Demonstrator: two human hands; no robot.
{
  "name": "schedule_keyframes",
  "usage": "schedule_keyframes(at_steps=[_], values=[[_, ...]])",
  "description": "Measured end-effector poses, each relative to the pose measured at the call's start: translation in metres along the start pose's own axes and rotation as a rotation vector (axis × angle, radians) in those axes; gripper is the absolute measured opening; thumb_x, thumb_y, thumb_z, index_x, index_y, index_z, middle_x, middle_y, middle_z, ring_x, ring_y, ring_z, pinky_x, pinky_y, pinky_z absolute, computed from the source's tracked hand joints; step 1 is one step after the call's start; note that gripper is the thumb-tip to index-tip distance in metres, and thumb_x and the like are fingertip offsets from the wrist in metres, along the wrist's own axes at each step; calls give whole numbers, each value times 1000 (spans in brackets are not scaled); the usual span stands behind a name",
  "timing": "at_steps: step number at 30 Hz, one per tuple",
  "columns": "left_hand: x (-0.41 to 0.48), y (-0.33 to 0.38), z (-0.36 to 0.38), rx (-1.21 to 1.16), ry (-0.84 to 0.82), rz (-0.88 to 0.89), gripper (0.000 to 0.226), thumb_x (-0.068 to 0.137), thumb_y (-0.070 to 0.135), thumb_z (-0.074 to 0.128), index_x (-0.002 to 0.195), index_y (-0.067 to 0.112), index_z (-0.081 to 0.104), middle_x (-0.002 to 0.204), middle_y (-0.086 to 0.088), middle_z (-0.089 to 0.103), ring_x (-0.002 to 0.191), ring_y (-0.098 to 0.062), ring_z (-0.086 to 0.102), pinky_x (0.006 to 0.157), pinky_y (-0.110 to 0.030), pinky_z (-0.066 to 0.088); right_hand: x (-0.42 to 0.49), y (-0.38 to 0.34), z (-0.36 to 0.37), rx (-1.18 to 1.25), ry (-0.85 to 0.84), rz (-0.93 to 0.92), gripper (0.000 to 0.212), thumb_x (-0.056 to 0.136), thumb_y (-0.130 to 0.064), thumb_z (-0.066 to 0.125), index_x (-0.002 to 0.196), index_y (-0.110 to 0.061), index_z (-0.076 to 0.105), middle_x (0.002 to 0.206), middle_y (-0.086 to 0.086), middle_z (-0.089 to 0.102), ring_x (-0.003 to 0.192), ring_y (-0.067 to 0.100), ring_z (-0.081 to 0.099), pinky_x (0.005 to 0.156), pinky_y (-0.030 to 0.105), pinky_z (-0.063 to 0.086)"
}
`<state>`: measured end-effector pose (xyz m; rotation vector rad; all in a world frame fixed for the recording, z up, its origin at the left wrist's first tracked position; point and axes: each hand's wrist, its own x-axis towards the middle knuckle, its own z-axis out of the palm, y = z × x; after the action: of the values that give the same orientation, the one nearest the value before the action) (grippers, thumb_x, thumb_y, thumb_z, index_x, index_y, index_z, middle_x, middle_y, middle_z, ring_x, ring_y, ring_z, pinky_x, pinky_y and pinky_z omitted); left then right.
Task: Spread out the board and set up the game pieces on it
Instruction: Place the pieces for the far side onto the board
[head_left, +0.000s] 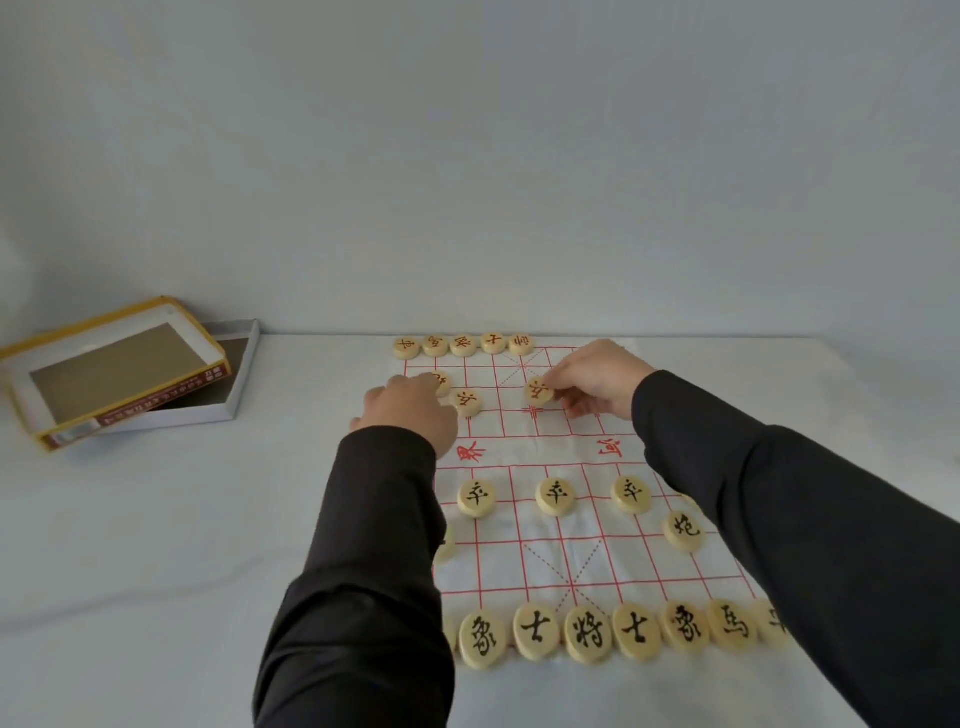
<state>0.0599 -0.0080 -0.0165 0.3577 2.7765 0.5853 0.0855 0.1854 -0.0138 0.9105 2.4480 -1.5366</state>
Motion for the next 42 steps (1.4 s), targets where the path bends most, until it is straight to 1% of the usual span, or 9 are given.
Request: schedule_keyframes(at_steps=[6, 10, 14, 19, 22, 28, 32, 36, 42], values=[[-2, 12, 6, -14, -50, 72, 44, 95, 30, 46, 137, 20, 40, 140, -5, 41, 127, -25, 38, 104, -41, 37, 3, -3, 15, -167, 55, 5, 23, 91, -7, 57, 110, 5, 61, 91, 18, 64, 68, 22, 58, 79, 36, 55], [-2, 12, 6, -31, -34, 103, 44, 95, 32, 45, 137, 19, 41, 140, -4, 41, 126, -24, 39, 101, -38, 37, 6, 2, 16, -266, 75, -12, 26, 93, -9, 54, 116, 0, 60, 91, 16, 66, 66, 23, 60, 79, 34, 55], [1, 4, 4, -36, -32, 52, 43, 95, 29, 46, 136, 20, 41, 138, -6, 44, 123, -25, 43, 101, -40, 41, 4, 4, 18, -375, 108, -80, 22, 90, -15, 60, 108, -3, 65, 98, 14, 69, 77, 26, 67, 81, 37, 57], [4, 0, 3, -30, -39, 24, 43, 95, 16, 44, 137, 20, 39, 136, -8, 45, 122, -26, 44, 100, -38, 41, -1, 5, 15, -444, 69, -174, 24, 86, -28, 66, 102, -10, 67, 91, 5, 65, 69, 16, 58, 68, 28, 52], [5, 0, 3, -34, -38, 18, 42, 95, 18, 45, 137, 19, 40, 136, -7, 46, 122, -26, 43, 101, -38, 41, -4, 5, 16, -572, 44, -240, 31, 82, -30, 71, 108, -14, 66, 93, -4, 56, 86, 13, 53, 74, 25, 42], [6, 0, 5, -40, -50, 15, 44, 95, 25, 46, 138, 19, 39, 137, -7, 45, 122, -25, 44, 102, -40, 41, -5, 2, 15, -761, 14, -331, 34, 86, -20, 65, 120, -16, 62, 102, -3, 50, 91, 12, 47, 76, 22, 36], [8, -1, 4, -37, -54, -16, 42, 95, 20, 46, 137, 17, 40, 136, -8, 46, 123, -26, 43, 102, -38, 40, -7, -3, 17, -816, 14, -390, 39, 88, -23, 64, 126, -19, 57, 125, 2, 54, 109, 18, 51, 84, 22, 36], [12, -4, 3, -27, -60, -127, 41, 93, 12, 44, 134, 11, 43, 133, -10, 48, 123, -27, 43, 105, -41, 38, -6, -17, 37, -760, 37, -548, 42, 84, -28, 68, 124, -20, 59, 121, 1, 56, 111, 17, 51, 91, 27, 42], [16, -5, 5, -36, -39, -147, 42, 91, 10, 44, 133, 12, 44, 130, -9, 50, 121, -27, 44, 104, -42, 39, 3, -19, 64, -879, -15, -567, 40, 83, -31, 67, 121, -20, 62, 123, 0, 59, 110, 17, 53, 93, 31, 46]])
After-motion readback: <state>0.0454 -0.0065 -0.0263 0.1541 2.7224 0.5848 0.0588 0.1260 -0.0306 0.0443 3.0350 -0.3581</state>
